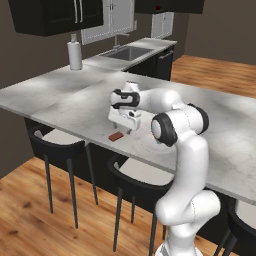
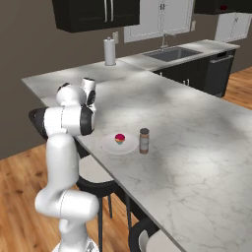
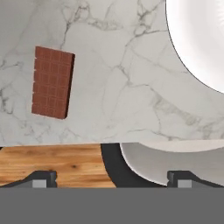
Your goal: Take the cinnamon bottle from the cabinet and place it on the dining table, next to the plate with the cupcake. Then take the chocolate from the dining counter and place it on the cupcake plate.
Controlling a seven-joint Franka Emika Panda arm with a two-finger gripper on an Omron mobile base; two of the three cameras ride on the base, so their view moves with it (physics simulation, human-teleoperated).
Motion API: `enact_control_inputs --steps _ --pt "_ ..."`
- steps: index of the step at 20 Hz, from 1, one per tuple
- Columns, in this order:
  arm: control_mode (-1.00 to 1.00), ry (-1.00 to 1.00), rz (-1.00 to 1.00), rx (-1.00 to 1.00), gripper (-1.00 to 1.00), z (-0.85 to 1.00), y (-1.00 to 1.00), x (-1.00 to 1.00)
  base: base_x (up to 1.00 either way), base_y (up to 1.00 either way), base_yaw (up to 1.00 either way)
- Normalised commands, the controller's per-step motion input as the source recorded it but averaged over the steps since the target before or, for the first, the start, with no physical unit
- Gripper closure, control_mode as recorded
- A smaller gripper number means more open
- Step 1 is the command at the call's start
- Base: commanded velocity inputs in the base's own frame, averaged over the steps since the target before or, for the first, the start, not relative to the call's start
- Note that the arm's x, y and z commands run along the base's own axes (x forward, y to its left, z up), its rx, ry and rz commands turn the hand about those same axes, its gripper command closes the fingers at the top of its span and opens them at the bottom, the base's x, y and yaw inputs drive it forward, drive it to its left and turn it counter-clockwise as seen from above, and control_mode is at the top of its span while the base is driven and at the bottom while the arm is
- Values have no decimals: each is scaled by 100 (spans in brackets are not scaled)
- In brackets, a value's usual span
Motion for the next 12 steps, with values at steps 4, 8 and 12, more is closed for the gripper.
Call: enact_control_inputs --steps 4,8,12 --pt "-100 0 0 -11 -100 -36 1 22 0 0 0" --pt "-100 0 0 -6 -100 -36 0 19 0 0 0" --pt "-100 0 0 0 -100 -21 2 30 0 0 0"
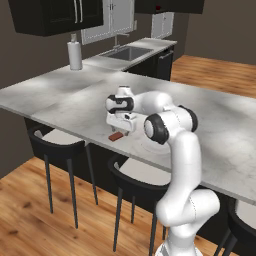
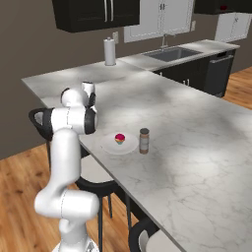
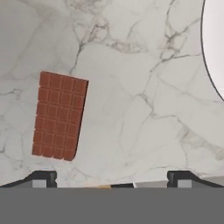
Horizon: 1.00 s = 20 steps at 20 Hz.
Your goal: Take the cinnamon bottle from the cabinet and place it on the dining table, next to the plate with the cupcake. Then take the chocolate from the dining counter and place it on the cupcake plate.
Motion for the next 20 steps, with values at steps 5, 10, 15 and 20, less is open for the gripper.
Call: enact_control_inputs --steps 5,10,15,20 --pt "-100 1 0 0 -100 -20 0 34 0 0 0" --pt "-100 0 -1 0 -100 -24 3 26 0 0 0" --pt "-100 0 -2 0 -100 -15 11 32 0 0 0" --pt "-100 1 -3 0 -100 -21 10 23 0 0 0"
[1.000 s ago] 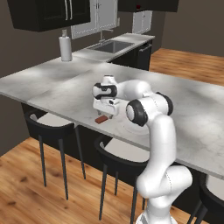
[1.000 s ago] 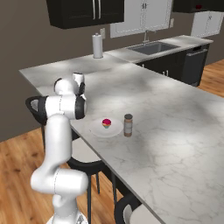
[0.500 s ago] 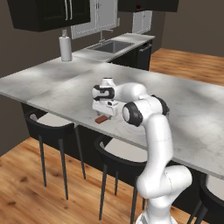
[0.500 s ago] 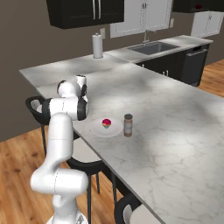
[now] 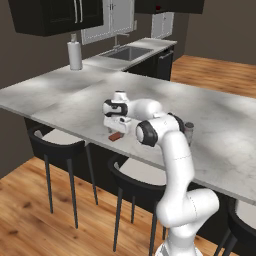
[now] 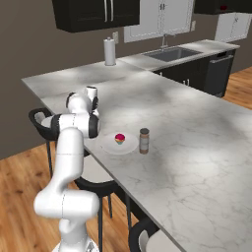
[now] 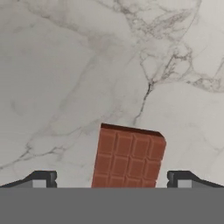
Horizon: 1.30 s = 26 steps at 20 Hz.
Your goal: Take the cinnamon bottle from the cabinet and place it on the dining table, next to the plate with the cupcake. Then take the chocolate from the dining counter and place it on the cupcake plate.
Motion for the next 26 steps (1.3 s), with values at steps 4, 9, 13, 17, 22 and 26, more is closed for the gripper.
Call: enact_control_inputs --steps 4,9,13,17,22,26 --pt "-100 0 -2 0 -100 -20 6 8 0 0 0" --pt "-100 2 -3 0 -100 -22 0 0 0 0 0" --pt "-100 0 -5 0 -100 -31 0 -7 0 0 0" --pt "-100 -1 -8 0 -100 -36 0 -15 0 0 0" --pt "-100 -4 -9 0 -100 -20 0 -29 0 0 0" --pt "-100 -10 -11 0 -100 -22 -6 -43 0 0 0"
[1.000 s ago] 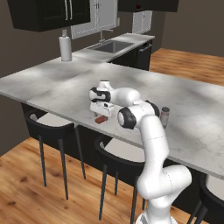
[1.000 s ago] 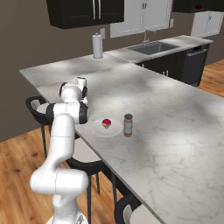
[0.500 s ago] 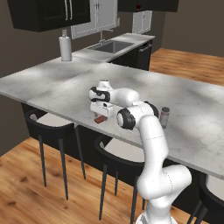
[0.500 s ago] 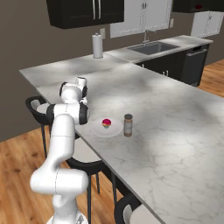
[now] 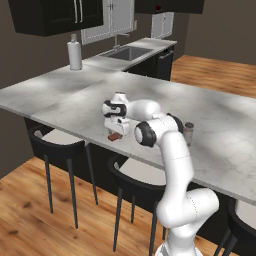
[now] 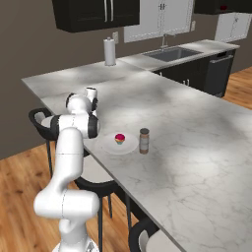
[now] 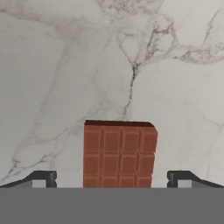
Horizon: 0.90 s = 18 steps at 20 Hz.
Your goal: Take the cinnamon bottle from the cabinet and place it on the dining table, next to the plate with the cupcake. Then take the chocolate from the dining counter and place it on the cupcake plate.
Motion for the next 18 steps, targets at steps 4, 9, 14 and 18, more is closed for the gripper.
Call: enact_control_inputs --steps 4,9,14,18 --pt "-100 -9 -11 0 -100 -30 -3 -34 0 0 0" --pt "-100 -3 -9 0 -100 -32 0 -1 0 0 0" --pt "-100 0 -2 0 100 -29 -2 16 0 0 0" --pt "-100 10 0 0 100 -30 -12 0 0 0 0"
